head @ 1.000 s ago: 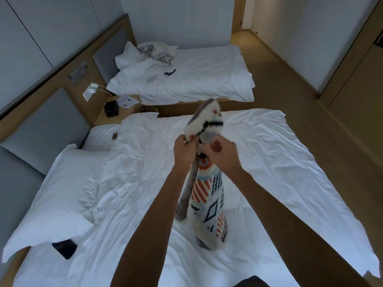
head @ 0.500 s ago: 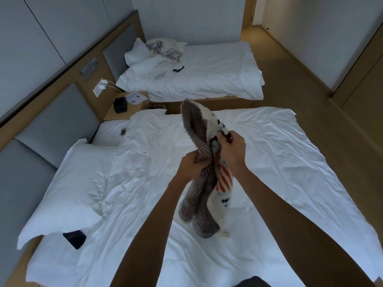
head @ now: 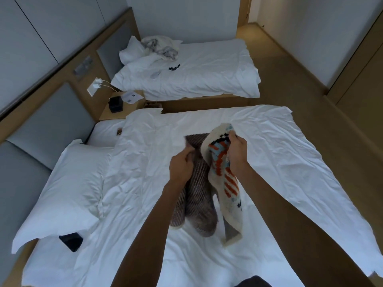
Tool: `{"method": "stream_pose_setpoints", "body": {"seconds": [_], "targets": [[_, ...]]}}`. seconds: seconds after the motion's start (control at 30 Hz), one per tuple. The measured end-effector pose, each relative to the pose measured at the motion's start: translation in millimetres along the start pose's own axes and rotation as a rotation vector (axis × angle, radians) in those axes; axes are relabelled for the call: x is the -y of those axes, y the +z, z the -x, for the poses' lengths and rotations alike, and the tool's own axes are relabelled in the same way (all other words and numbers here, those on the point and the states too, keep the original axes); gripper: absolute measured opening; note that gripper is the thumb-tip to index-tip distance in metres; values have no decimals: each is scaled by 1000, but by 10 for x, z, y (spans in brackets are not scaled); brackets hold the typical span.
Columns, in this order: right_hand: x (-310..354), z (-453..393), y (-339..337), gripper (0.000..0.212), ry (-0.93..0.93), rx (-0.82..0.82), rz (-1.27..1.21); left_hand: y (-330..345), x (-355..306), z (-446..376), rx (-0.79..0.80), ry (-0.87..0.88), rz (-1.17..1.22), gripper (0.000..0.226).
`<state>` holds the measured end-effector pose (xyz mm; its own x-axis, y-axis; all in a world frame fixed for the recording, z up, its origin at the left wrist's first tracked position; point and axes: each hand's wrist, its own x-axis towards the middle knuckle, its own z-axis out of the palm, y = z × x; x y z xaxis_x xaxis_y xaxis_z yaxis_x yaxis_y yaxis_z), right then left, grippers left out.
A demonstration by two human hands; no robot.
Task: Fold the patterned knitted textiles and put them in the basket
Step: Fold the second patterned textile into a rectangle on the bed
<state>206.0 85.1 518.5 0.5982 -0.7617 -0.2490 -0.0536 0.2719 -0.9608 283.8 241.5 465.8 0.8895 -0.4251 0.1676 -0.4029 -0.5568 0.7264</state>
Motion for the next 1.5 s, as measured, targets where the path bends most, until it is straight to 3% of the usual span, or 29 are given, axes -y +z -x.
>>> {"method": "stream_pose_setpoints", "body": {"seconds": [0.17,0.23,0.3,0.43,0.5,0.57,0.63,0.7,0.77,0.87,1.13,1.2,1.33,1.43,1.5], "targets": [[-7,-30,19,40,-16,10,-97,76,-184,33,249,73,278,29],[-10,-15,28,39,-25,-10,-108,108,-240,66,253,54,356,27],[-9,-32,22,39,-33,-30,-108,117,-302,114,206,31,438,39],[-21,-125,-34,37,-13,-50,-67,122,-322,94,200,124,341,34],[-62,-157,-43,28,9,-46,92,133,-309,39,165,95,337,38],[-124,-152,-69,15,-74,-121,512,103,-335,-16,108,-27,376,39],[-207,-100,-108,28,-275,-223,835,78,-349,-70,104,-150,506,34],[-227,1,-98,17,-407,-158,778,47,-388,-103,113,-277,667,30],[-263,89,-45,17,-468,57,678,-13,-460,-114,102,-368,748,28],[-312,196,47,17,-447,320,631,-104,-527,-128,144,-355,796,24],[-337,131,62,49,-451,595,462,-453,-484,-134,396,-282,983,22],[-349,130,134,50,-465,578,465,-505,-467,-138,439,-237,970,18],[-367,80,197,18,-482,467,473,-566,-399,-179,455,-182,923,18],[-410,50,176,17,-496,416,478,-531,-345,-231,360,-265,892,16],[-415,61,161,22,-505,306,493,-481,-297,-282,214,-420,786,16]]}}
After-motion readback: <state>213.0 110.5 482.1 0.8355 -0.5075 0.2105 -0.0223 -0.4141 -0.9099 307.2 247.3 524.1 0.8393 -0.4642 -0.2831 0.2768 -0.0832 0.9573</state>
